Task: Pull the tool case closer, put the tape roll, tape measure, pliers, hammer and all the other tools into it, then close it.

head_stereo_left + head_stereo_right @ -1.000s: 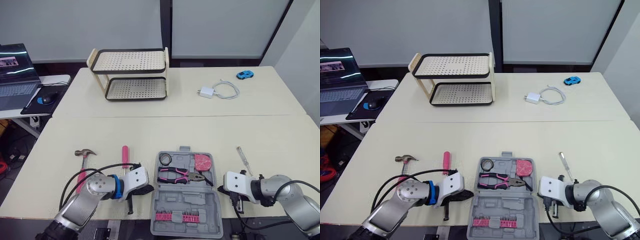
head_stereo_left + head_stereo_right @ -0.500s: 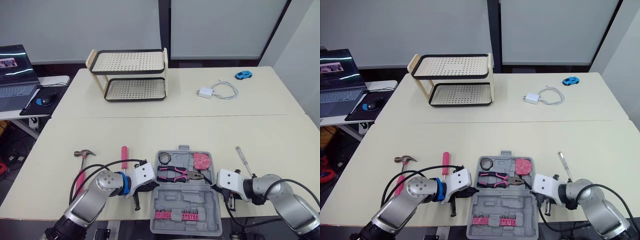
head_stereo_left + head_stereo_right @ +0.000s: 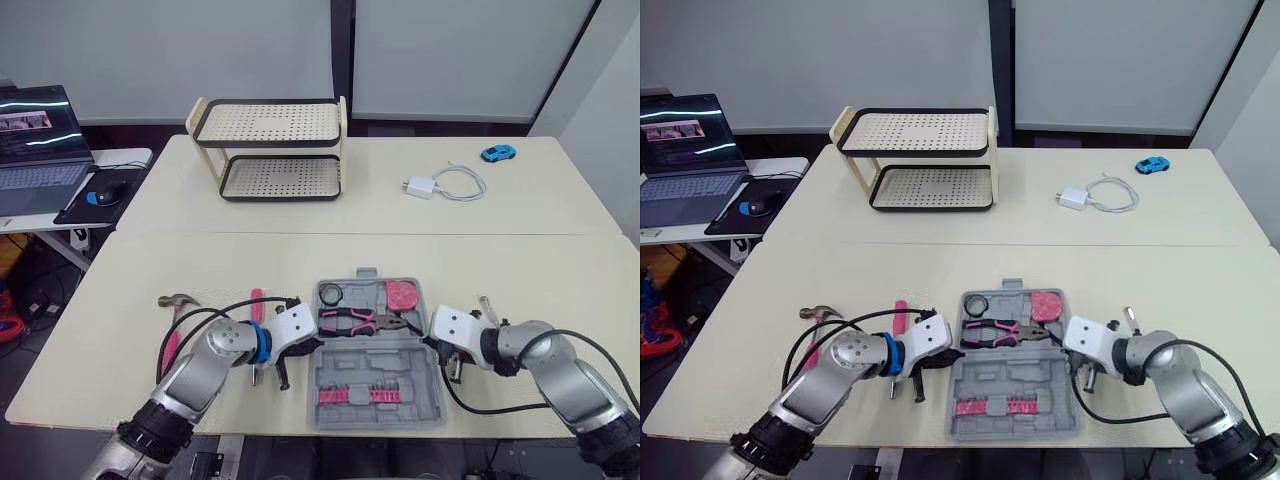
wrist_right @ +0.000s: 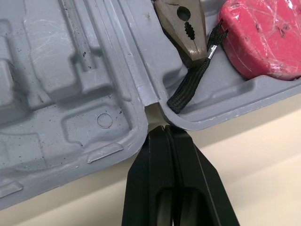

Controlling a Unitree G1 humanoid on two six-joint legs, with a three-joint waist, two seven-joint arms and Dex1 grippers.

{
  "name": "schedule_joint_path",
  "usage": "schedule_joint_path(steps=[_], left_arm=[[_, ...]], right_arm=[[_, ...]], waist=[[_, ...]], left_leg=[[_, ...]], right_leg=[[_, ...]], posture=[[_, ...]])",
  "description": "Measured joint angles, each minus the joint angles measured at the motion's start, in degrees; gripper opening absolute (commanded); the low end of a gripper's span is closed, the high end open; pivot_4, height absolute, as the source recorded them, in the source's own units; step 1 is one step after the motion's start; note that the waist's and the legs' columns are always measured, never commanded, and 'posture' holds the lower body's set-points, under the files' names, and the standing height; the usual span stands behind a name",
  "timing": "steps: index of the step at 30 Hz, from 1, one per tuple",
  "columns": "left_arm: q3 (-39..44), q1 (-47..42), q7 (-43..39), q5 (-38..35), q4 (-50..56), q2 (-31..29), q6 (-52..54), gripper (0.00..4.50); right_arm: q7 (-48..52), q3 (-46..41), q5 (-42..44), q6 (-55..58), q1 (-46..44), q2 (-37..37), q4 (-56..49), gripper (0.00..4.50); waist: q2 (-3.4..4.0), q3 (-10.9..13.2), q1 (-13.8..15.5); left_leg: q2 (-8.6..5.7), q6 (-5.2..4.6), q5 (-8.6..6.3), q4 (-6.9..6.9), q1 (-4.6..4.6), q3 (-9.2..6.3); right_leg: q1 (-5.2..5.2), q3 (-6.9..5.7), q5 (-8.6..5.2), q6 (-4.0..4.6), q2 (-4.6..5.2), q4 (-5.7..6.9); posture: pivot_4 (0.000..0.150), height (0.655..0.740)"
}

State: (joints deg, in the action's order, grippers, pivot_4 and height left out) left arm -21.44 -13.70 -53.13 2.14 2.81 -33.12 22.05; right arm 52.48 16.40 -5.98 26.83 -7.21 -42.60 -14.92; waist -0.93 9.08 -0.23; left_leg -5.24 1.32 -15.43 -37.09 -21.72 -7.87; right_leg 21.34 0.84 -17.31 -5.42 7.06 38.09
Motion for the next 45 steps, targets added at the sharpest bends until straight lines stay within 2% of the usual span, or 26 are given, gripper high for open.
schedule_joint_path(steps=[17, 45], left_arm=[[1.1, -4.6, 1.1, 2.2, -9.3, 3.2, -7.5, 0.00], [1.1, -4.6, 0.4, 3.6, -8.4, 4.4, -6.2, 0.00]], right_arm=[[-1.4, 0.5, -0.2, -1.7, -2.9, 1.6, 5.3, 0.04], [-3.0, 0.4, -1.8, -7.1, -3.6, 2.4, 9.5, 0.04]], waist=[[0.01, 0.0, 0.1], [0.00, 0.0, 0.2]], left_leg=[[-0.03, 0.04, 0.03, -0.01, -0.02, -0.01], [-0.05, 0.04, 0.03, -0.01, -0.01, -0.02]], right_leg=[[0.01, 0.00, 0.00, 0.00, 0.01, 0.00], [-0.01, -0.01, 0.01, -0.01, 0.01, -0.01]], posture=[[0.150, 0.7400], [0.150, 0.7400]])
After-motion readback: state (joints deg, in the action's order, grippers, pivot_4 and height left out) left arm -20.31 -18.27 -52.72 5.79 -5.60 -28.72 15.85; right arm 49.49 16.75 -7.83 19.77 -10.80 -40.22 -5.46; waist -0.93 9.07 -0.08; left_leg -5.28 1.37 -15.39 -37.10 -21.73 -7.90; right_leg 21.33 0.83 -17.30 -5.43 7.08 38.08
